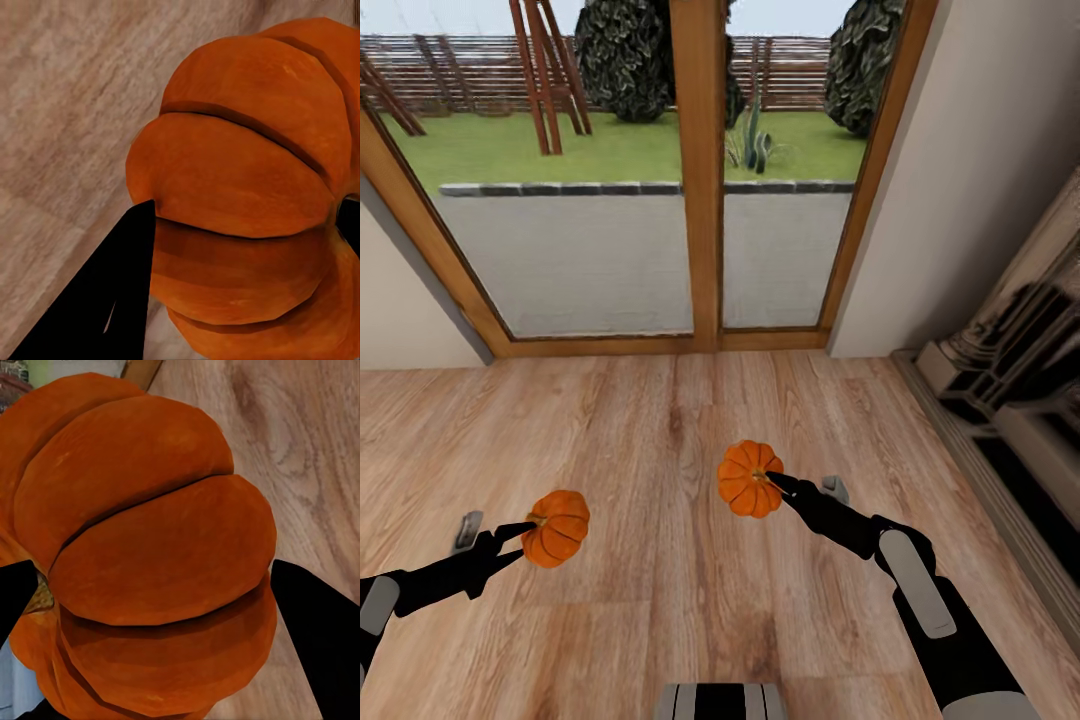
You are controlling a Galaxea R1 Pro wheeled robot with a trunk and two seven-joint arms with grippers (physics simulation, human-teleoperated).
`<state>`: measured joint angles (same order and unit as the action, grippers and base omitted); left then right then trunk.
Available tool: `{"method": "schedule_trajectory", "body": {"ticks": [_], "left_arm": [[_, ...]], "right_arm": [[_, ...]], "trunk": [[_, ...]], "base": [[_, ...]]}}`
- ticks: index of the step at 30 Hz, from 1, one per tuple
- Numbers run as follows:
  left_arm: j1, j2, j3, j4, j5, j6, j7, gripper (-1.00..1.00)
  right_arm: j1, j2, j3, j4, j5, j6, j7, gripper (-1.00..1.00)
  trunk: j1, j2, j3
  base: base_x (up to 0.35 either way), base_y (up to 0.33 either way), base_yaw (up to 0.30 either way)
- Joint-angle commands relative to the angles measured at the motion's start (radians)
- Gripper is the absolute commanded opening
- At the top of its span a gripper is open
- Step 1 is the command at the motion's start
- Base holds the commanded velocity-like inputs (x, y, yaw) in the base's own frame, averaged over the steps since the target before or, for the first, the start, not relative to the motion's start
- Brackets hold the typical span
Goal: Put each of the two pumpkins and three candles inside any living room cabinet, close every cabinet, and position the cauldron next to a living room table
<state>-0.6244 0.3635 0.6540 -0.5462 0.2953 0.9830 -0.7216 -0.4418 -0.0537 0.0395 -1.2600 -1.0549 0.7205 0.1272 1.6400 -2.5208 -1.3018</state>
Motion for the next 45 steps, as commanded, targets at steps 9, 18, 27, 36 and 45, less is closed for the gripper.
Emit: {"method": "schedule_trajectory", "body": {"ticks": [9,18,27,36,45], "left_arm": [[0.0,0.0,0.0,0.0,-0.002,-0.001,0.004,-1.0],[0.0,0.0,0.001,0.0,-0.002,-0.001,0.004,-1.0],[0.0,0.0,0.001,0.0,-0.002,-0.001,0.004,-1.0],[0.0,0.0,0.001,0.0,-0.002,-0.001,0.004,-1.0],[0.0,0.0,0.001,0.0,-0.002,-0.001,0.004,-1.0]], "right_arm": [[0.0,0.0,0.0,-0.001,0.001,-0.001,-0.003,-1.0],[0.0,0.0,0.0,-0.001,0.001,-0.001,-0.002,-1.0],[0.0,0.0,0.0,-0.001,0.001,-0.001,-0.001,-1.0],[0.0,0.0,0.0,-0.002,0.001,-0.001,-0.002,-1.0],[0.0,0.0,0.0,-0.009,0.0,-0.001,-0.007,-1.0]], "trunk": [[-0.004,0.002,0.035],[-0.008,0.004,0.07],[-0.012,0.006,0.105],[-0.016,0.008,0.139],[-0.019,0.01,0.161]], "base": [[0.0,0.0,0.0],[0.0,0.0,0.0],[0.0,0.0,0.0],[0.0,0.0,0.0],[0.0,0.0,0.0]]}}
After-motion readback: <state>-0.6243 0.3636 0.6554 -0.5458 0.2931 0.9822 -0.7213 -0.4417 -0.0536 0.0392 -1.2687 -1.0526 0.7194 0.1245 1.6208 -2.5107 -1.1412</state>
